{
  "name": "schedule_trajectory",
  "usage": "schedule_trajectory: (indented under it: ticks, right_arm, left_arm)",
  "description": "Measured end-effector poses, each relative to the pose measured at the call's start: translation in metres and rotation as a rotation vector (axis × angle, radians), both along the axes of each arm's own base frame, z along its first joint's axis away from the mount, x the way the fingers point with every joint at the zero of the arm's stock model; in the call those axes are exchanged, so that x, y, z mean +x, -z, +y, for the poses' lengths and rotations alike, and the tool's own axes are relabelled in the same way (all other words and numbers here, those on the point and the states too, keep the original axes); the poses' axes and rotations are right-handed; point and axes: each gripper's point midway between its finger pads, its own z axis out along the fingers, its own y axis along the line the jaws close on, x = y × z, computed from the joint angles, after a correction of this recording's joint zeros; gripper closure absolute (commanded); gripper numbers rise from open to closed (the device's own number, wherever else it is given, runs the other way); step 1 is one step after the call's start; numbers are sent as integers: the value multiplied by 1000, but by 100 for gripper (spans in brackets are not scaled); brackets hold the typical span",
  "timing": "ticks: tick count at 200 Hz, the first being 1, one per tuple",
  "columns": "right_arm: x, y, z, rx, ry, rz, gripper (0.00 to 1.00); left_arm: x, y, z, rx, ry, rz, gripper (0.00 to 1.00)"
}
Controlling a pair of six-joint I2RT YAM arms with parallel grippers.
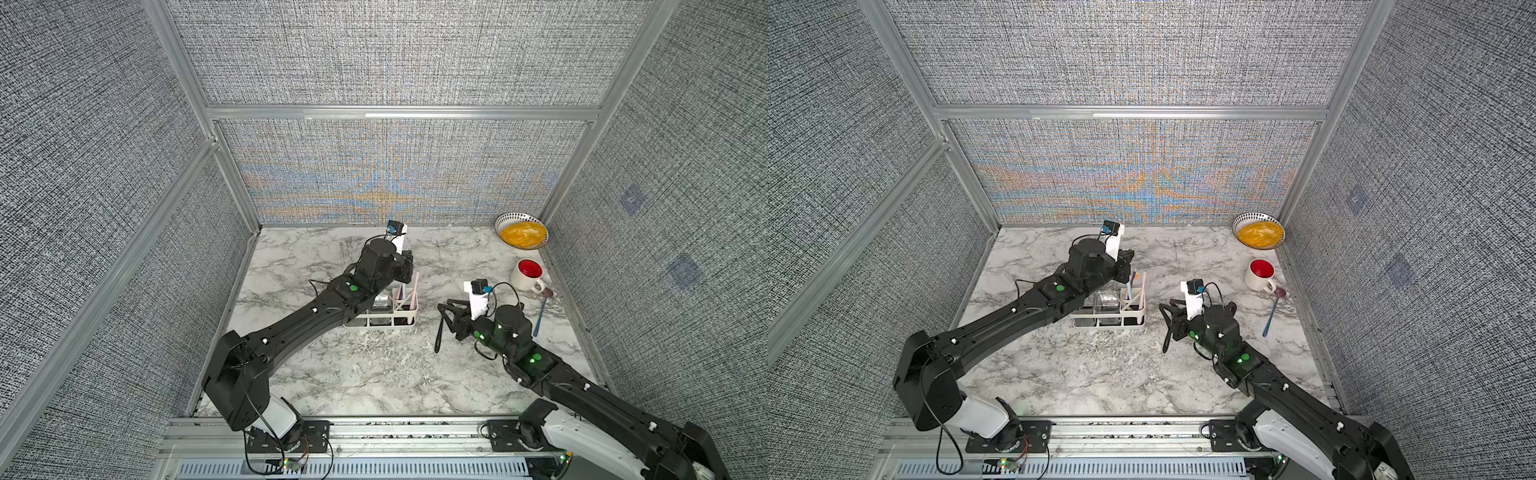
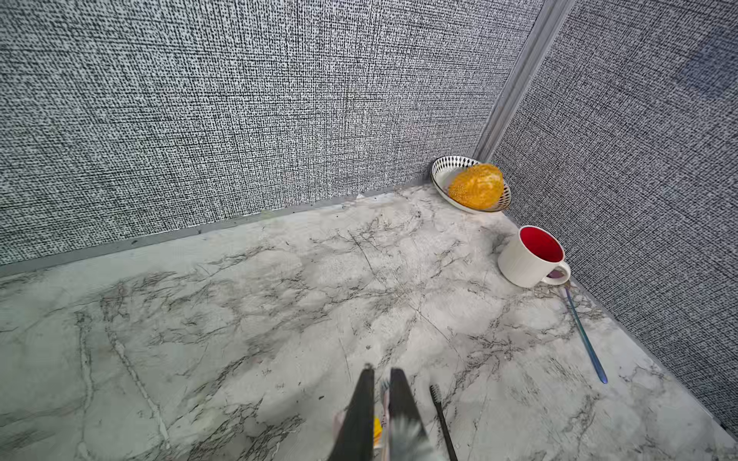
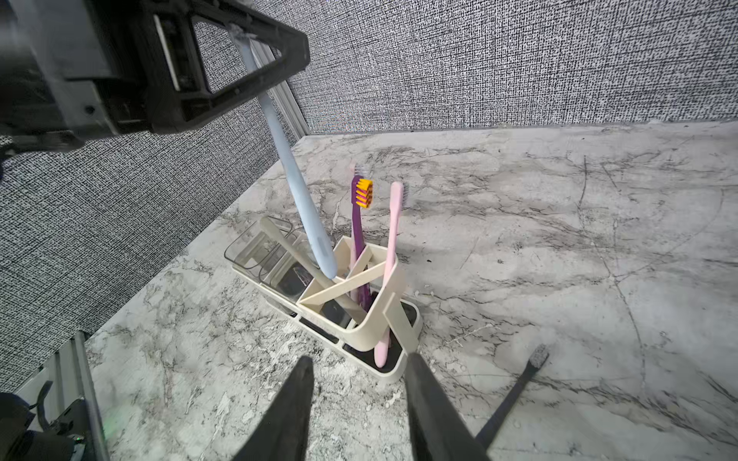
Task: Place the toothbrush into the toothbrush holder
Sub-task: Place the toothbrush in the toothbrush holder.
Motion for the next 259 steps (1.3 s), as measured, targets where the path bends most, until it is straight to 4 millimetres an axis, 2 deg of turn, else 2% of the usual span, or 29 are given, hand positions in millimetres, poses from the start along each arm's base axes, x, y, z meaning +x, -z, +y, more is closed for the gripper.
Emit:
schedule_trajectory:
  ticks: [29, 69, 160, 208, 259]
  right_arm:
    - [-1, -1, 0, 2, 0, -3, 59]
    - [-2, -5, -2, 9, 1, -14, 59]
    - [-2, 2, -3, -6, 4, -2, 59]
    - [-2, 6, -4, -11, 8, 4, 59]
    - [-2, 7, -4, -16, 11, 4, 59]
  left_arm:
    - [-1, 6, -3, 9, 7, 10, 99]
    - [-3, 32, -7, 41, 23, 48, 99]
    - [-17, 67, -30, 101, 61, 10, 99]
    - [-23, 83, -33, 142, 30, -20, 99]
    - [-20, 100, -28, 177, -15, -38, 99]
